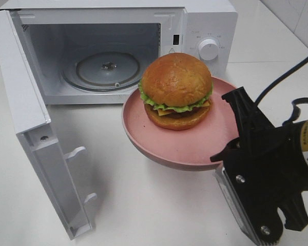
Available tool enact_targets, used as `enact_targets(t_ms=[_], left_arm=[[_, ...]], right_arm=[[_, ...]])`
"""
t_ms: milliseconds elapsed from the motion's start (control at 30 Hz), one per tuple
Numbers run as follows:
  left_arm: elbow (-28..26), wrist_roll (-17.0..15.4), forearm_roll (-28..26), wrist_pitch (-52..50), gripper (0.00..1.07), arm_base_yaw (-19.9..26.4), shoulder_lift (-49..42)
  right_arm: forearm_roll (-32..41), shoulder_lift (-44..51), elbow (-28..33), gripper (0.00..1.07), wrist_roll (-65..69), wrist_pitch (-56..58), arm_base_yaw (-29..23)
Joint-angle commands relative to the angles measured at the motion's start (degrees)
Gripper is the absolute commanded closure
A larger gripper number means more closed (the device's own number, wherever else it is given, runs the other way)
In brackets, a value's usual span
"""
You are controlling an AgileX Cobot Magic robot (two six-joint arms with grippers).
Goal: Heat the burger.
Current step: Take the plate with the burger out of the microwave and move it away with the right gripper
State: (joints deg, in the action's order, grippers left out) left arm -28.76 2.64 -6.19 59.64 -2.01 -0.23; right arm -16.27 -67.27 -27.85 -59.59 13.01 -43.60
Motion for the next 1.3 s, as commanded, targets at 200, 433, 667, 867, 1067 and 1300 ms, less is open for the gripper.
enact_targets(t_ms=[200, 433, 667, 867, 1067, 1300], left_arm=[[0.06, 0.06, -0.11, -0.17, 0.07, 0.17, -1.15], [0.06, 0.06, -0.11, -0.17, 0.07, 0.17, -1.15], [0.06, 0.06, -0.11, -0.17, 0.07, 0.17, -1.15], [0.06, 0.06, -0.11, -0.17, 0.07, 0.17, -1.15], [0.06, 0.06, -0.11, -0.17, 0.07, 0.17, -1.15], [0.06, 0.06, -0.11, -0.17, 0.07, 0.17, -1.15]], right_arm=[[-4.13, 7.56, 2.12, 1.07, 5.67, 1.6, 0.0], [-12.26, 13.69, 3.55, 1.07, 17.25, 9.28, 0.0], [-19.08, 15.99, 3.55, 1.07, 29.39, 16.33, 0.0], [-26.64, 15.99, 3.55, 1.07, 44.4, 25.21, 0.0], [-29.45, 15.99, 3.55, 1.07, 55.98, 30.54, 0.0], [-30.65, 15.18, 3.55, 1.07, 66.0, 34.78, 0.06]])
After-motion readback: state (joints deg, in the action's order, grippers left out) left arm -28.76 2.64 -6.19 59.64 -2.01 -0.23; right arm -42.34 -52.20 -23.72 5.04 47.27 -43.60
